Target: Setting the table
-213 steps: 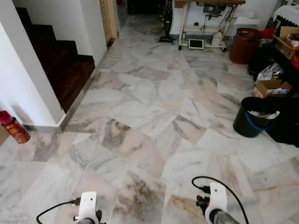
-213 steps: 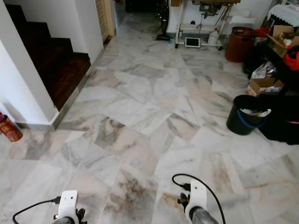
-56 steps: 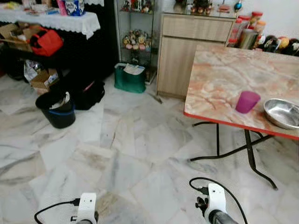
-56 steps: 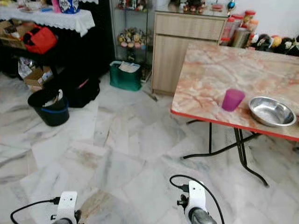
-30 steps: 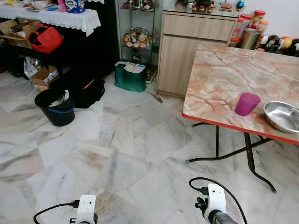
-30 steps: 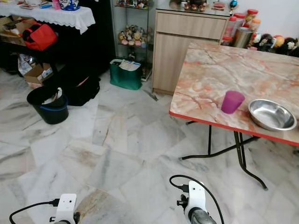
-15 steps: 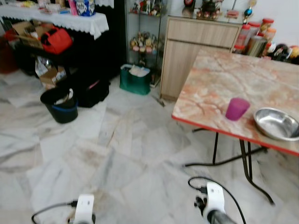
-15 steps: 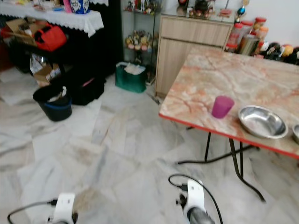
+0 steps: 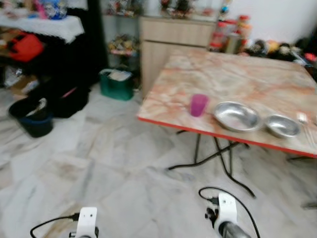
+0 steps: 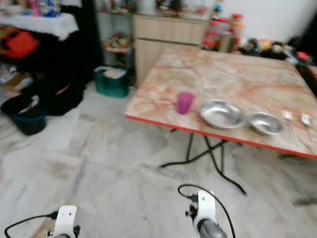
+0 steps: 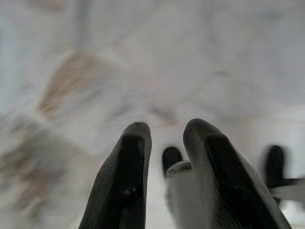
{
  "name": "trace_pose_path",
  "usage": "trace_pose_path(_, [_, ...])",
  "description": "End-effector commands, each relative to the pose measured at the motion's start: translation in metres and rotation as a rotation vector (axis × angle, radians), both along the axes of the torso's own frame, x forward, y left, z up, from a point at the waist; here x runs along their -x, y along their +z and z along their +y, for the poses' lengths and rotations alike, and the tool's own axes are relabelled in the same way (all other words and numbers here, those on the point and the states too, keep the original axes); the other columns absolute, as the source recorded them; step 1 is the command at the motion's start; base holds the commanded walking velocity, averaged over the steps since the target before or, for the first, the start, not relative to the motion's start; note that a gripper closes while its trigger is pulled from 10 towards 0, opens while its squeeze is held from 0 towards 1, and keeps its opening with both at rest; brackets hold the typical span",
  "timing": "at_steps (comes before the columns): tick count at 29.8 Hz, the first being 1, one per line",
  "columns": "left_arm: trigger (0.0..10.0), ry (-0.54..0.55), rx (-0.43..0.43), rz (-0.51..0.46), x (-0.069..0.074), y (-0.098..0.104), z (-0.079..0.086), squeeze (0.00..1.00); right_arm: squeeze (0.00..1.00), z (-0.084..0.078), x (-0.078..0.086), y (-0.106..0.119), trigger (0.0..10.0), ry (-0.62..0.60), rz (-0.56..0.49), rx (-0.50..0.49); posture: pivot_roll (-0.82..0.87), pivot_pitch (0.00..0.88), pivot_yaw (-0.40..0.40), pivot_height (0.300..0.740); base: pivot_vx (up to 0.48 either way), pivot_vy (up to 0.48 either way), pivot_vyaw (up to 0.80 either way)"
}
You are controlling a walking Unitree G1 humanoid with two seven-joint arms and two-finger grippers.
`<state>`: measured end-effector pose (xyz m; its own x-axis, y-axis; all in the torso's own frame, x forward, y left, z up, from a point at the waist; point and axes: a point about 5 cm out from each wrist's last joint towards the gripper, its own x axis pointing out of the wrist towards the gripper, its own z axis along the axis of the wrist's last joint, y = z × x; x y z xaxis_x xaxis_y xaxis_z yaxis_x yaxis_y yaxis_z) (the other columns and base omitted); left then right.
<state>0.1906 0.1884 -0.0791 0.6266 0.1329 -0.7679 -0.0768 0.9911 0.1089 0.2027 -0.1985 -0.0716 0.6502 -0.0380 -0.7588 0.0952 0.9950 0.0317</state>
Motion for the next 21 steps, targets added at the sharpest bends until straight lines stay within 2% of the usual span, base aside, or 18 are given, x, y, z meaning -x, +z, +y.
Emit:
trace_pose_path(1, [10.0, 0.017, -0.031, -0.013, -0.0025, 0.0033, 0.0133, 0.0, 0.0, 0.0078, -0.0058, 0.0021, 10.0, 0.01, -0.015, -0.017, 0.01, 0.0, -0.035, 0.74, 0.0, 0.0, -0.64])
trace_pose_path(15, [10.0, 0.025, -0.024, -0.035, -0.0088, 0.0071, 0.0152, 0.0, 0.0, 0.0102, -0.0057, 0.0017, 10.0, 0.014, -0.014, -0.016, 0.01, 0.0, -0.029, 0.74, 0.0, 0.0, -0.63])
trace_pose_path(21, [10.0, 0.023, -0.017, -0.038, -0.0121, 0.0085, 0.0146, 0.0, 0.0, 0.01, -0.006, 0.0021, 10.0, 0.005, -0.025, -0.019, 0.01, 0.0, -0.025, 0.74, 0.0, 0.0, 0.0])
